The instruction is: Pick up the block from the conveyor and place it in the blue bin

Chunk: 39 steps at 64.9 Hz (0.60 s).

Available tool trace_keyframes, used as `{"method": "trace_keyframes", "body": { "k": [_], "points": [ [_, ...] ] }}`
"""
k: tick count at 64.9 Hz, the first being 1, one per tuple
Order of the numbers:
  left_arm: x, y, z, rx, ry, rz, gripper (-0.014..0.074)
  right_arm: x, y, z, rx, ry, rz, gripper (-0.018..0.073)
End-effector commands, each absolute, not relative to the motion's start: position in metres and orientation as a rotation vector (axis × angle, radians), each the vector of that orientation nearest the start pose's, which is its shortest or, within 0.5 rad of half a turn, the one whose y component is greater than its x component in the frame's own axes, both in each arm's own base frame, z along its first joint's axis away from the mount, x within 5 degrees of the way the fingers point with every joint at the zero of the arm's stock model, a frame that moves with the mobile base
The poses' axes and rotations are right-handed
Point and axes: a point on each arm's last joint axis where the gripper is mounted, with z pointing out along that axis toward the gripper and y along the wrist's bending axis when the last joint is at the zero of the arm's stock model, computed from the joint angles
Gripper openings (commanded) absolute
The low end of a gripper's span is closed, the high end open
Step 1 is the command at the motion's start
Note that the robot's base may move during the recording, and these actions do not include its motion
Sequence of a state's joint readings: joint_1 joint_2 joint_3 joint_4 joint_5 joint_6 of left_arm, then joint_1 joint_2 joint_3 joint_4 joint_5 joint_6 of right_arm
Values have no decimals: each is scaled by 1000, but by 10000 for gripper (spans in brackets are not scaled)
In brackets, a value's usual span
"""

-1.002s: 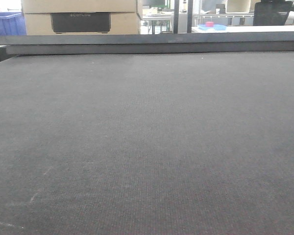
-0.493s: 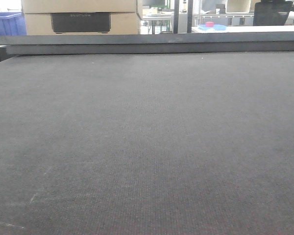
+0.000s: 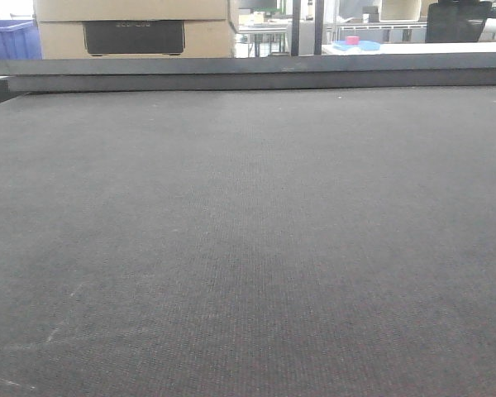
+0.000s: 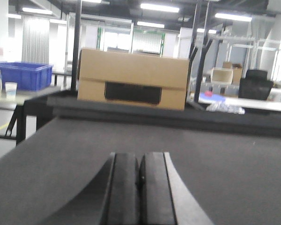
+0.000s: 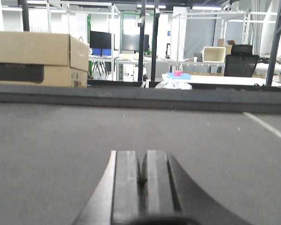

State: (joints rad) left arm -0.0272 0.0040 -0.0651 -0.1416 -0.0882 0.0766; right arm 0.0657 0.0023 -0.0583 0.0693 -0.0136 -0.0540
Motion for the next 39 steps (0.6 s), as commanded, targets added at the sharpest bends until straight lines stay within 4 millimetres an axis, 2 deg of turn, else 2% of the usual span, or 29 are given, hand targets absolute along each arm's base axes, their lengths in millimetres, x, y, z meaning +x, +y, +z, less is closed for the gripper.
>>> {"method": "trace_keyframes", "body": {
  "k": [1,10,16,21,27,35,39],
  "points": [
    [40,-1,277,-14,1263,-68,-111,41,3,272,-37,1332,62,-162],
    [22,-2,330,42,1296,-21,-84,17,3,327,-51,1333,69,-160],
    [20,-2,359,62,1405,-4,30,18,3,354,-61,1415,72,-101],
    [23,-2,382,69,1481,-3,176,24,4,376,-66,1465,73,25],
    [36,-3,404,76,1580,-5,342,41,5,397,-71,1535,74,273],
    [63,-4,413,88,1742,-10,484,71,7,408,-76,1648,75,559],
    [71,-6,412,99,1773,-29,515,84,8,406,-81,1684,70,570]
  ]
}}
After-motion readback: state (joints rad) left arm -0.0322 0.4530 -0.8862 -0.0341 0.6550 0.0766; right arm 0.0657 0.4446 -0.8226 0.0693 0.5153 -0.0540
